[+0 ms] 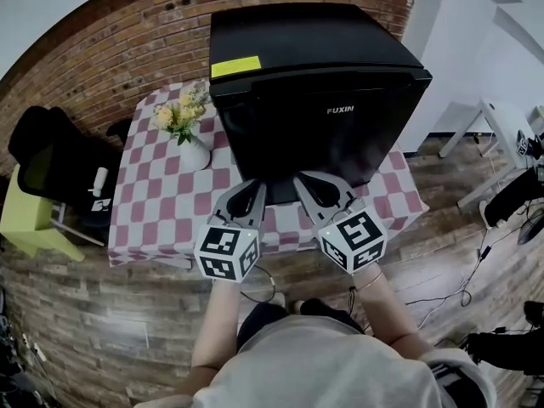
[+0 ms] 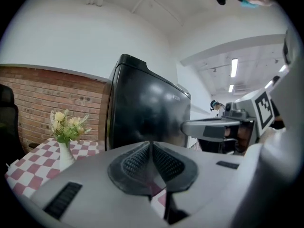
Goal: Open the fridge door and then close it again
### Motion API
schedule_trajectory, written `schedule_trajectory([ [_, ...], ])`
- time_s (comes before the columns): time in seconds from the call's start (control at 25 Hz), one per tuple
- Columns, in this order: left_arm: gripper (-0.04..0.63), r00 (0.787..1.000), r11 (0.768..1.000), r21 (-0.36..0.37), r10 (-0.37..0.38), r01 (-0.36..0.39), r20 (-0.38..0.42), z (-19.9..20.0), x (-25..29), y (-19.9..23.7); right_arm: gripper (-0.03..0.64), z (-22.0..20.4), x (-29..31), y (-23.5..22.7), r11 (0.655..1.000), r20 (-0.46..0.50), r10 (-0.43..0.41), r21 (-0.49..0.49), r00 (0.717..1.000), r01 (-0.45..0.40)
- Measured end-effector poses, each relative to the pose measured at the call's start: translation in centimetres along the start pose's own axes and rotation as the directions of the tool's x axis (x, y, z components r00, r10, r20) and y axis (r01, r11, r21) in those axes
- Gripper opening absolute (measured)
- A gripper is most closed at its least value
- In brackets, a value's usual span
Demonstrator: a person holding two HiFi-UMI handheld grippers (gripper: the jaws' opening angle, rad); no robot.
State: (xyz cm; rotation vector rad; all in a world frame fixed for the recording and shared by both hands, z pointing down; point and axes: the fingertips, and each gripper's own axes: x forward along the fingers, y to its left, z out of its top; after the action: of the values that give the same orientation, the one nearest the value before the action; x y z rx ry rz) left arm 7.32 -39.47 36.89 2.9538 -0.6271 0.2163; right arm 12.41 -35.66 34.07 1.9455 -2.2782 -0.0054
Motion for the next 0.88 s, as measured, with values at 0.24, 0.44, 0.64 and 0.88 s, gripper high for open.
schedule_trajectory([
  [0.24, 0.009, 0.999, 1.0, 0.016, -0.005, 0.005, 0.045, 1.6, 0.0, 1.7, -0.001, 3.6, 0.3, -1.4, 0.979, 0.023, -0.061, -0.194, 0.998, 0.065],
  [0.44, 0.095, 0.998, 1.0, 0.023, -0.016, 0.015, 0.065, 2.4, 0.0, 2.9, 0.034, 6.4, 0.5, -2.0, 0.944, 0.042, -0.086, -0.317, 0.995, 0.095],
  [0.64, 0.155, 0.998, 1.0, 0.026, -0.013, 0.012, 0.067, 2.6, 0.3, 4.3, 0.079, 8.6, 1.0, -3.1, 0.88, 0.046, -0.125, -0.457, 0.991, 0.132],
  [0.88, 0.241, 0.999, 0.999, 0.018, -0.042, 0.041, 0.025, 1.7, 1.6, 5.1, 0.111, 11.6, 1.0, -4.6, 0.819, 0.086, -0.16, -0.545, 0.983, 0.181],
])
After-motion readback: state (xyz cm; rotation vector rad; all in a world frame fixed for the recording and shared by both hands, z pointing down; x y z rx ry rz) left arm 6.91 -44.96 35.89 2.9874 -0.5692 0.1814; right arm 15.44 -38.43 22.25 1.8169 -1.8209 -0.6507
